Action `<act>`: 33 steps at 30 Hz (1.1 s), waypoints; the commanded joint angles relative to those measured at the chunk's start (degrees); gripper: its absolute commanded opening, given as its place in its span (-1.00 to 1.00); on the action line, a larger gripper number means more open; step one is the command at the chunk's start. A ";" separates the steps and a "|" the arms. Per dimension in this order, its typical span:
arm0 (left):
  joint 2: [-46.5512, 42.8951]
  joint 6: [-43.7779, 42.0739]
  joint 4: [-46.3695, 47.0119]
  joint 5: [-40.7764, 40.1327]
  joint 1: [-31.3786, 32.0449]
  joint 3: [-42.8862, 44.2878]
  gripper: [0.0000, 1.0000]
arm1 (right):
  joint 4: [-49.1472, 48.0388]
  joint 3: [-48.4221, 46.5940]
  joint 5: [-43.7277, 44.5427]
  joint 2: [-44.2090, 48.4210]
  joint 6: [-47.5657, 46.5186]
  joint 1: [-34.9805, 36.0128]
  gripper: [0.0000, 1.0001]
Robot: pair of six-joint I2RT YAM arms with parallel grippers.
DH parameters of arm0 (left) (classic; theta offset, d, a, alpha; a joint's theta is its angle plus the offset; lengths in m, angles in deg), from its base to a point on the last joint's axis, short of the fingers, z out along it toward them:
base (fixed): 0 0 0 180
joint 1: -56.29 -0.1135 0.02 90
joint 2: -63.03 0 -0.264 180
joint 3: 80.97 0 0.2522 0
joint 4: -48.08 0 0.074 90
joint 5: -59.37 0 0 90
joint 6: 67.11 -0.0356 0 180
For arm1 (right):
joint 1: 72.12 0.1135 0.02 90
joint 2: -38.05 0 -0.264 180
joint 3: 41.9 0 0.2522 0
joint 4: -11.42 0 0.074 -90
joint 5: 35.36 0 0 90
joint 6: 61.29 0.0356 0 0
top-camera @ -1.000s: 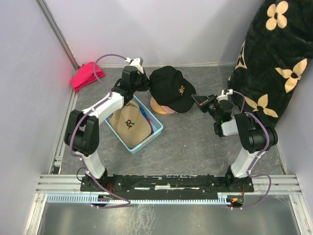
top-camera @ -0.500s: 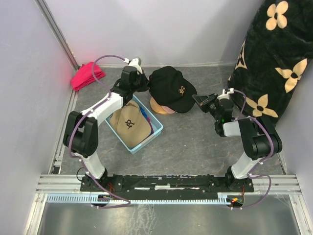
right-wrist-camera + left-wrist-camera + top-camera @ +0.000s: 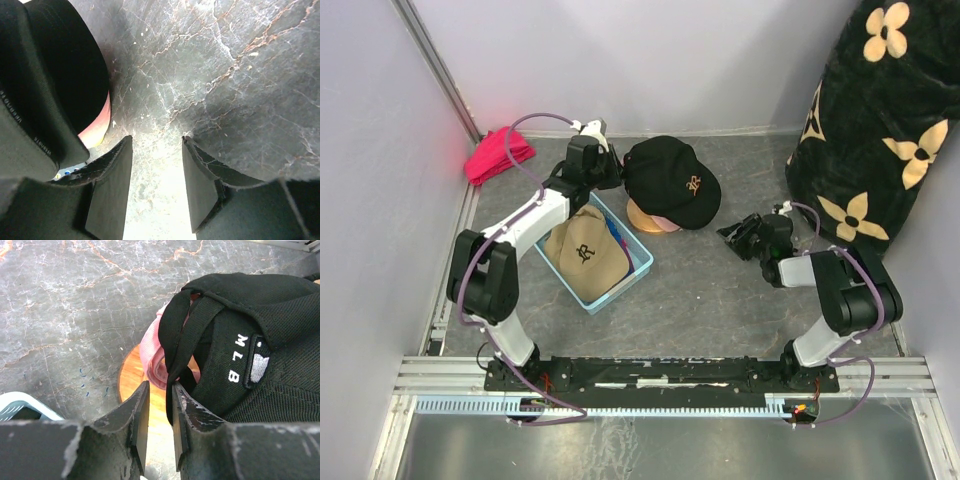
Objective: Stack the hats
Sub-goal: Stack the hat on the hat.
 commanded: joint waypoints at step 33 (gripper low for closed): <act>-10.51 -0.40 -5.37 -6.48 -0.33 1.82 -0.03 | 41.56 -51.38 10.95 12.06 -34.03 18.04 0.36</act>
